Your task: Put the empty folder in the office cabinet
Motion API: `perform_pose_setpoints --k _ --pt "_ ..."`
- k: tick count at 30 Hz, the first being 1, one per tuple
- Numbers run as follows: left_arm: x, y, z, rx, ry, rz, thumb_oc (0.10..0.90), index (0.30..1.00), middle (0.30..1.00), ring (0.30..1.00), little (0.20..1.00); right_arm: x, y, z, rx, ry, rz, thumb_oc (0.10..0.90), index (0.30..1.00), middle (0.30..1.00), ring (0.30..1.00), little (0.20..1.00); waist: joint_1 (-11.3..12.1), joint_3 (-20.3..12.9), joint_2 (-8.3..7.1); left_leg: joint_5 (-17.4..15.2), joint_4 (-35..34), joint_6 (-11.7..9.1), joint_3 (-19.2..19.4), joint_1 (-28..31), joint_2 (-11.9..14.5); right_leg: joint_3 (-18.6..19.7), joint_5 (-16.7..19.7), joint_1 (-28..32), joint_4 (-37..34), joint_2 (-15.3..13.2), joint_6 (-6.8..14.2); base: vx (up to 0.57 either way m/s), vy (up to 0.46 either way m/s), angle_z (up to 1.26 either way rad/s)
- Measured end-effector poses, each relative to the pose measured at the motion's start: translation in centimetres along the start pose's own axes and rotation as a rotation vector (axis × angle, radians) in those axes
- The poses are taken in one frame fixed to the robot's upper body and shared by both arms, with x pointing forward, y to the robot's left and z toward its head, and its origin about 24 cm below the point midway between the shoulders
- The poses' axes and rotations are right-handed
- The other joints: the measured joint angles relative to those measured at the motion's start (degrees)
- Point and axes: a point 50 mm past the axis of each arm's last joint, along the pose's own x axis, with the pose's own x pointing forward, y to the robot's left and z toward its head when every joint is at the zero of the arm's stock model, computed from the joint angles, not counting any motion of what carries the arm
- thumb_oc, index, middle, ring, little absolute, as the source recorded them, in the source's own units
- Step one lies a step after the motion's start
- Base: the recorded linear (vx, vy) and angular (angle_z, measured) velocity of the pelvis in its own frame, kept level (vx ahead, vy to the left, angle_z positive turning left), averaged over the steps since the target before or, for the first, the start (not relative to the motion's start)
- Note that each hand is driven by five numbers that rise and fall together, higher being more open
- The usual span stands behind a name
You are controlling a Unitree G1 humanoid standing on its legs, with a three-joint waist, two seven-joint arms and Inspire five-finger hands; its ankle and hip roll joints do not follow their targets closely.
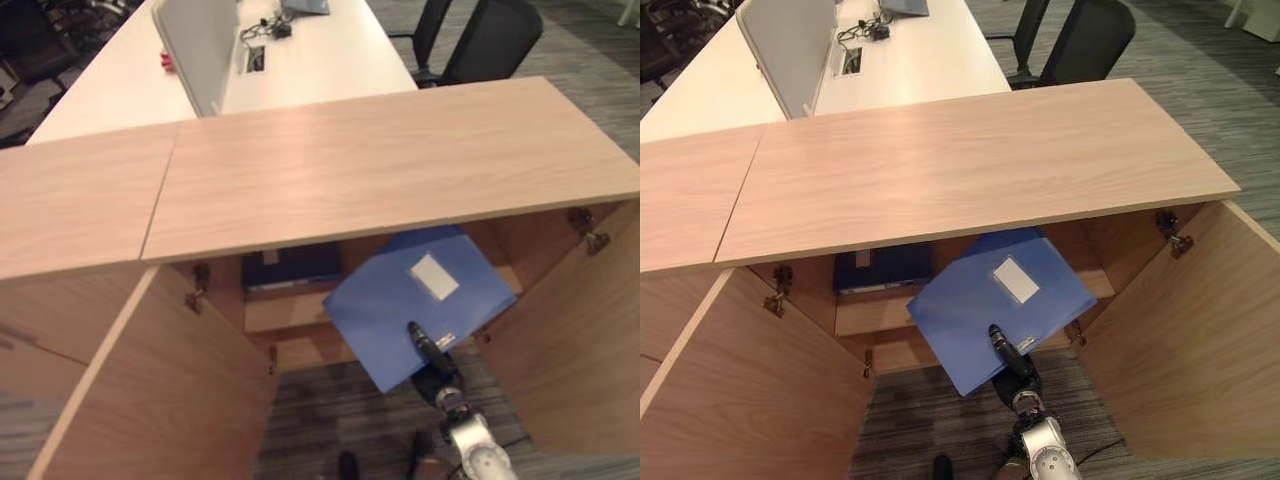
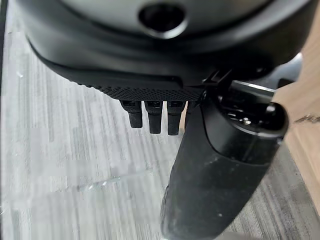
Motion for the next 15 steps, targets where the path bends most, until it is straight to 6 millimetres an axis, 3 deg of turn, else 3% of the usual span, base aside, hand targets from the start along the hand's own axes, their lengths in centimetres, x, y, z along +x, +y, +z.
perform_pose_setpoints --k 1,3,8,11,15 --pt "-0.1 0.0 -0.7 -0.02 0.017 0.003 0.8 0.9 0.9 0.9 0.9 -0.1 -0.4 0.7 0.026 -0.05 -0.02 0.4 0.3 0.3 0.3 0.3 0.14 -0.05 -0.74 -1.32 -0.17 -0.81 -1.06 1.03 -0.37 -0.33 4.01 1.44 -0.64 -0.47 -0.77 0.15 -0.098 0.31" --pt "-0.2 0.1 -2.0 -0.037 0.049 0.009 0.8 0.9 0.9 0.9 0.9 -0.3 -0.8 1.8 0.061 -0.118 -0.04 0.4 0.3 0.3 0.3 0.3 0.1 -0.47 -1.12 -1.9 -0.16 -2.25 -2.07 1.71 0.2 -0.67 6.77 2.18 -1.11 0.23 -1.33 0.15 -0.119 0.25" --pt "-0.3 0.0 -2.7 -0.035 0.084 0.007 0.8 0.9 0.9 0.9 0.9 0.3 -0.5 4.7 0.084 -0.252 -0.09 0.4 0.3 0.3 0.3 0.3 0.18 -0.83 -1.29 -2.22 0.08 -4.79 -2.5 0.67 2.96 -1.78 9.61 3.24 -4.73 3.54 -4.91 0.1 -0.11 0.04" --pt "-0.1 0.0 -1.2 -0.035 0.045 0.008 0.8 0.9 0.9 0.9 0.9 1.3 0.8 6.4 0.121 -0.347 -0.09 0.4 0.3 0.3 0.3 0.3 0.1 -0.86 -1.31 -2.51 0.08 -5.36 -2.64 0.26 3.9 -2.35 9.3 2.95 -4.72 4.41 -5.55 -0.01 -0.089 0.0" --pt "0.1 0.2 1.8 -0.016 -0.047 0.027 0.8 0.9 0.9 0.9 0.9 3.8 4.6 9.1 0.186 -0.438 -0.069 0.4 0.3 0.3 0.3 0.3 0.33 -0.98 -1.43 -2.23 1.08 -5.59 -3.77 -2.82 3.68 -2.96 9.28 0.81 -4.64 3.93 -5.79 -0.11 -0.098 0.13"
